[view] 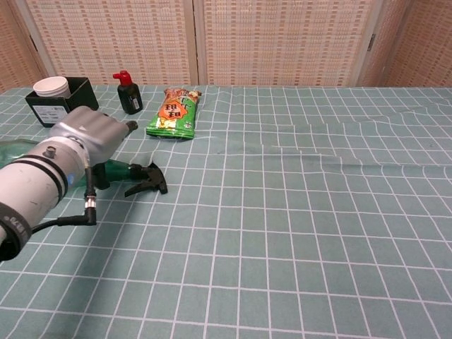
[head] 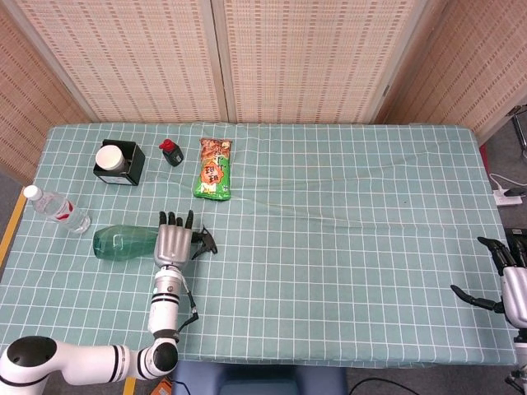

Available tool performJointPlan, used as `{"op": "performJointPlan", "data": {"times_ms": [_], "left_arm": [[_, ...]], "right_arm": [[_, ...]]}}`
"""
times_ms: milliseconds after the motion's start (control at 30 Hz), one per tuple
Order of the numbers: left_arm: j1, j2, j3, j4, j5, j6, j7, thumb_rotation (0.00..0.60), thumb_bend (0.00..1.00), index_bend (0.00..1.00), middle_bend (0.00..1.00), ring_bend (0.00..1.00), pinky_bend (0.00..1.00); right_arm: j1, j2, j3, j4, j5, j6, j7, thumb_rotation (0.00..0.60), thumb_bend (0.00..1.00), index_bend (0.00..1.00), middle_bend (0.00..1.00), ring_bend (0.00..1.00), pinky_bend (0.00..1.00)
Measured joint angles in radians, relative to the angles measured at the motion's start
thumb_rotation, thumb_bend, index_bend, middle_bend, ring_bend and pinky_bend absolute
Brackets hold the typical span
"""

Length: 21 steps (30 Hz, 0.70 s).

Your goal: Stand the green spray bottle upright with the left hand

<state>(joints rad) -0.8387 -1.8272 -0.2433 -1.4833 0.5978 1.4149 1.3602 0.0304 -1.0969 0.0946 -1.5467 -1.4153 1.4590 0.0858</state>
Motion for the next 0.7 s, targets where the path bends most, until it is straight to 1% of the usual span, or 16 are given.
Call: {"op": "performJointPlan", "data": {"times_ms": [200,300,433,533,700], "left_arm": [[-0.032,-0.042,-0.015,0.036,-0.003,-0.001,0.009,0.6,0.19,0.05,0.26,0.14,0.13],[-0.049,-0.058,-0.013,0.069,0.002,-0.009,0.022,0.6,0.19,0.06,0.26,0.14,0.13],[-0.074,-0.067,0.018,0.148,0.038,-0.035,0.05,0.6,0.19,0.07,0.27,0.14,0.12],[-0.081,-0.071,0.032,0.204,0.047,-0.06,0.058,0.6,0.19,0.07,0.28,0.15,0.12],[-0.069,-0.077,0.038,0.235,0.021,-0.082,0.06,0.6,0.19,0.07,0.28,0.15,0.11]], "right_arm": [[0.002,0.005,-0.002,-0.005,0.001,-0.007,-0.003,0.6,0.0,0.16,0.18,0.0,0.0],[0.003,0.007,-0.003,-0.006,0.002,-0.011,0.005,0.6,0.0,0.16,0.18,0.0,0.0],[0.003,0.011,-0.004,-0.004,0.001,-0.012,0.023,0.6,0.0,0.16,0.18,0.0,0.0],[0.002,0.011,-0.005,0.003,-0.002,-0.011,0.037,0.6,0.0,0.16,0.18,0.0,0.0],[0.0,0.011,-0.006,0.011,-0.007,-0.007,0.053,0.6,0.0,0.16,0.18,0.0,0.0]]}}
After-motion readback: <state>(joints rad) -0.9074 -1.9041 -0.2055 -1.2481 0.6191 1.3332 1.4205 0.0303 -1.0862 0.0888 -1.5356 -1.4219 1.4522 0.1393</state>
